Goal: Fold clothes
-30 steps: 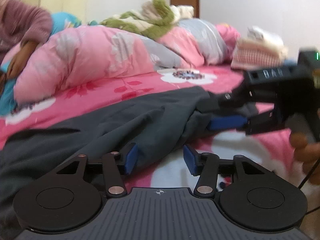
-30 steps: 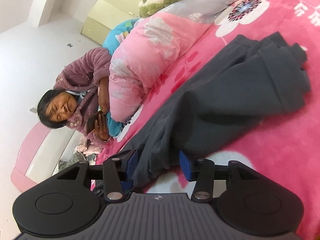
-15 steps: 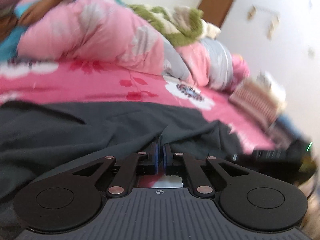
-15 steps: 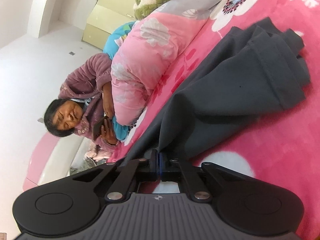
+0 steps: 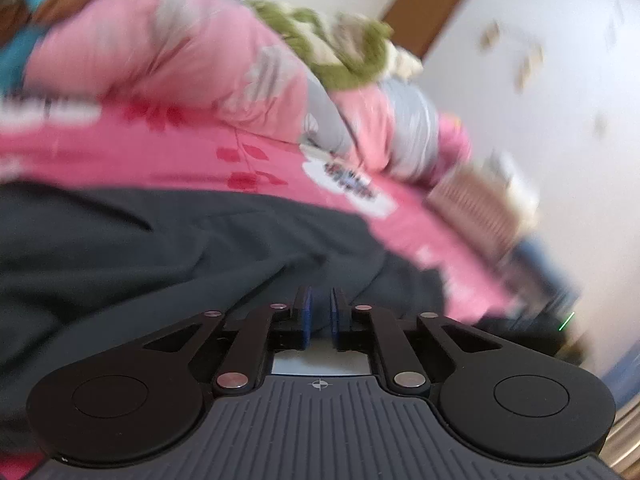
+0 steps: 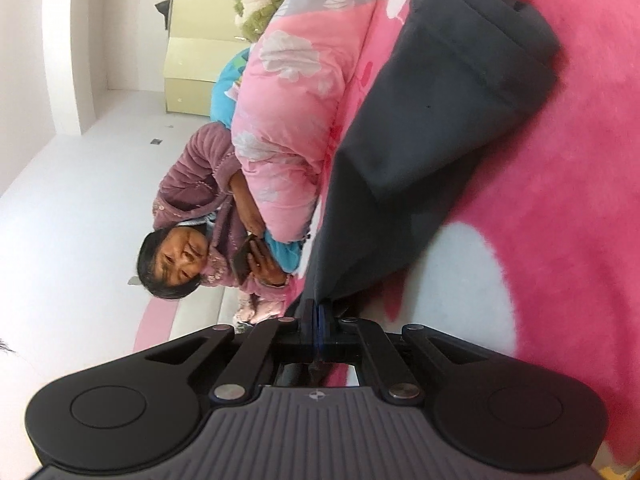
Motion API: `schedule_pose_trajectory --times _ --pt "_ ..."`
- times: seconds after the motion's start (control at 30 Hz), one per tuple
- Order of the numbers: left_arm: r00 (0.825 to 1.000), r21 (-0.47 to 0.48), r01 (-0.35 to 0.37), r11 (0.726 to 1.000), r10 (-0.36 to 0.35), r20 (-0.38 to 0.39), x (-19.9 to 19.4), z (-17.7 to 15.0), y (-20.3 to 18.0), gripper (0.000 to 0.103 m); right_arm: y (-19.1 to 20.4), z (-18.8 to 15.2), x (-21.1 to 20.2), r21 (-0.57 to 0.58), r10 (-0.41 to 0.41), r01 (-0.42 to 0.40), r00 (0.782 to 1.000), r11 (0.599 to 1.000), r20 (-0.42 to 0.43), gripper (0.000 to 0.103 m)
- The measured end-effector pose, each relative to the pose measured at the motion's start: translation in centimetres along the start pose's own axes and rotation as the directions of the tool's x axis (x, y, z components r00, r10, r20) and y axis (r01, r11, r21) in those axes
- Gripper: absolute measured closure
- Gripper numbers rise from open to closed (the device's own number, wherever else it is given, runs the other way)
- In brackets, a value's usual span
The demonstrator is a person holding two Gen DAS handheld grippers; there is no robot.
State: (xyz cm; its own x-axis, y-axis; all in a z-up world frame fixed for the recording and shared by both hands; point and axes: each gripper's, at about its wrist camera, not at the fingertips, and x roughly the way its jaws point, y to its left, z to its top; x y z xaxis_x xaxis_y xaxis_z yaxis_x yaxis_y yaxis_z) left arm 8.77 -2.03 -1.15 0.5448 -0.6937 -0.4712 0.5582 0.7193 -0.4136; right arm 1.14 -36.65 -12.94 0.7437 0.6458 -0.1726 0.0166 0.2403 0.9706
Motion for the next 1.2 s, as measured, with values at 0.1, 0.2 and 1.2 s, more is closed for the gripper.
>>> schedule_pose_trajectory --times 0.1,0.2,1.2 --pt "0.994 0.187 -0.107 0.976 0.109 0.003 1.4 -1.1 -2.4 0.057 0.3 -0.1 0.0 -0.018 -0.011 0.011 1.000 1.000 0.002 0.103" --pt "0.988 0.286 -0.151 0.946 0.153 0.017 2.8 -1.7 -3.8 0.057 0.4 0.0 -0.1 -0.044 -0.041 0.041 0.999 0.998 0.012 0.102" --pt "0.993 -0.084 0.100 0.991 -0.105 -0.059 0.1 -0.3 -0.5 0.102 -0.3 -2.3 -3.8 -0.018 -0.075 0.076 0.996 0.997 0.038 0.103"
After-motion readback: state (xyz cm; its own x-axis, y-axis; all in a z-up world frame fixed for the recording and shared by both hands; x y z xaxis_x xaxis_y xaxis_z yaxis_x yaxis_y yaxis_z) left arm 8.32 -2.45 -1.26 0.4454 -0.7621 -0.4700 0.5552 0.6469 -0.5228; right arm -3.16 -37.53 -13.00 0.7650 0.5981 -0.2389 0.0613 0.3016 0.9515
